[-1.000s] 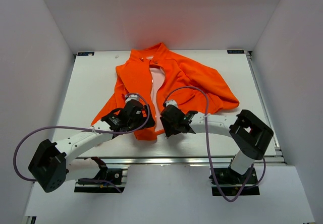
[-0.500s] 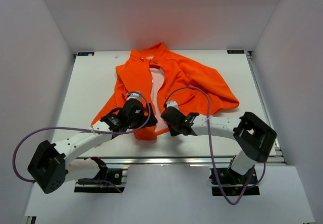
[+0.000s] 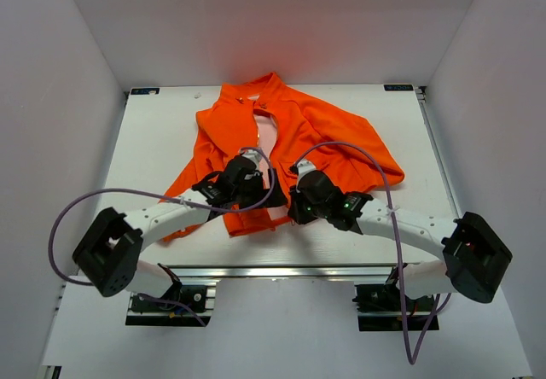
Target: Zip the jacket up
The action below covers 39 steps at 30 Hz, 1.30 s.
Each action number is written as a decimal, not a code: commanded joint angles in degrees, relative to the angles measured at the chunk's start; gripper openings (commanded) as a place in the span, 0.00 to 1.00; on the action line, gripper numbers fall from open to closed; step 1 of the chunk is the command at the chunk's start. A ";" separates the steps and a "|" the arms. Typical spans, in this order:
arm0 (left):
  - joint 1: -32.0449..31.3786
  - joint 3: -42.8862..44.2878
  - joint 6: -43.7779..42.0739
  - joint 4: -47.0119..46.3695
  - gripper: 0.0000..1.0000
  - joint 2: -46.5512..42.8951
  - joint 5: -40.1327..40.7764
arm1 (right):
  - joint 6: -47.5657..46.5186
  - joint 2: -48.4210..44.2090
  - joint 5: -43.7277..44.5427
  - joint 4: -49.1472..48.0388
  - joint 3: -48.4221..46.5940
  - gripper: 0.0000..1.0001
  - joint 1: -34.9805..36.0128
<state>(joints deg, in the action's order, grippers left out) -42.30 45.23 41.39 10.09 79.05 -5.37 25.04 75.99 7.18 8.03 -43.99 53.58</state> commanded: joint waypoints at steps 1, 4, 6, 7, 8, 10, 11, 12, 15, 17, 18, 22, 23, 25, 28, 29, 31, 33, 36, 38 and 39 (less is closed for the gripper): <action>0.20 4.68 -0.43 -5.77 0.98 3.65 -6.40 | -1.22 0.30 -5.42 -3.02 0.57 0.00 0.12; 0.20 5.39 -0.08 -7.19 0.96 6.20 -8.86 | -1.22 0.22 -5.86 -4.69 1.53 0.00 0.12; 0.20 5.39 0.10 -7.80 0.93 6.82 -9.83 | -1.04 0.22 -5.77 -4.52 1.45 0.00 0.12; 0.20 5.31 0.19 -8.93 0.86 7.26 -10.36 | -0.69 -0.05 -5.77 -4.78 1.54 0.00 0.12; 0.20 4.96 0.36 -9.55 0.82 7.44 -11.24 | -0.52 -0.22 -5.77 -5.30 1.80 0.00 0.12; 0.29 4.43 0.98 -9.82 0.70 7.88 -11.95 | -0.17 -1.19 -5.77 -6.62 2.67 0.00 0.12; 0.21 4.43 1.15 -11.56 0.53 8.57 -12.82 | 0.44 -1.54 -5.25 -7.32 3.03 0.00 0.12; 0.29 4.43 1.50 -11.67 0.44 8.84 -13.35 | 0.89 -1.89 -4.81 -7.42 3.20 0.00 0.12; 0.29 3.99 2.29 -12.54 0.15 9.55 -14.93 | 1.77 -3.47 -4.19 -9.96 4.52 0.00 0.03; 0.20 3.64 2.73 -13.95 0.00 9.81 -15.64 | 1.94 -3.30 -5.15 -10.75 5.14 0.01 0.03; 0.20 3.55 2.82 -14.22 0.00 9.72 -16.08 | 2.21 -2.78 -5.16 -10.67 5.14 0.01 0.03; 0.21 3.19 2.65 -14.30 0.00 8.58 -15.38 | 2.82 -2.33 -5.16 -9.00 5.23 0.27 -0.23; 0.29 2.85 2.65 -14.31 0.00 8.41 -15.03 | 2.65 -2.42 -5.25 -8.74 5.40 0.51 -0.15; 0.20 2.49 2.56 -14.13 0.00 7.88 -14.67 | 3.43 -3.21 -4.81 -8.12 5.67 0.64 -0.23; 0.20 1.79 2.65 -14.83 0.00 7.53 -15.28 | 4.75 -5.40 -3.75 -5.40 6.54 0.68 -0.23; 0.20 1.27 2.65 -15.01 0.00 7.53 -15.38 | 5.11 -6.11 -3.06 -5.48 6.89 0.69 -0.23; 0.21 0.82 2.82 -15.44 0.00 7.61 -15.90 | 5.37 -8.22 -2.26 -6.44 8.30 0.68 -0.23; 0.20 0.30 3.17 -15.97 0.00 7.70 -16.52 | 5.81 -9.36 -0.42 -6.80 9.18 0.67 -0.41; 0.20 -0.06 3.44 -16.68 0.00 7.26 -17.40 | 5.64 -8.93 0.64 -6.54 9.18 0.64 -0.93; 0.20 -0.32 3.44 -17.20 0.00 6.65 -17.48 | 5.46 -8.14 0.47 -6.54 9.09 0.61 -1.37; 0.20 -0.32 3.44 -17.29 0.00 6.56 -17.66 | 5.03 -7.44 0.12 -6.71 9.09 0.59 -1.46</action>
<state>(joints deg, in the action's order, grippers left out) -42.06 45.30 44.49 -5.10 89.06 -20.36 30.00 67.75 5.96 2.79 -35.29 52.71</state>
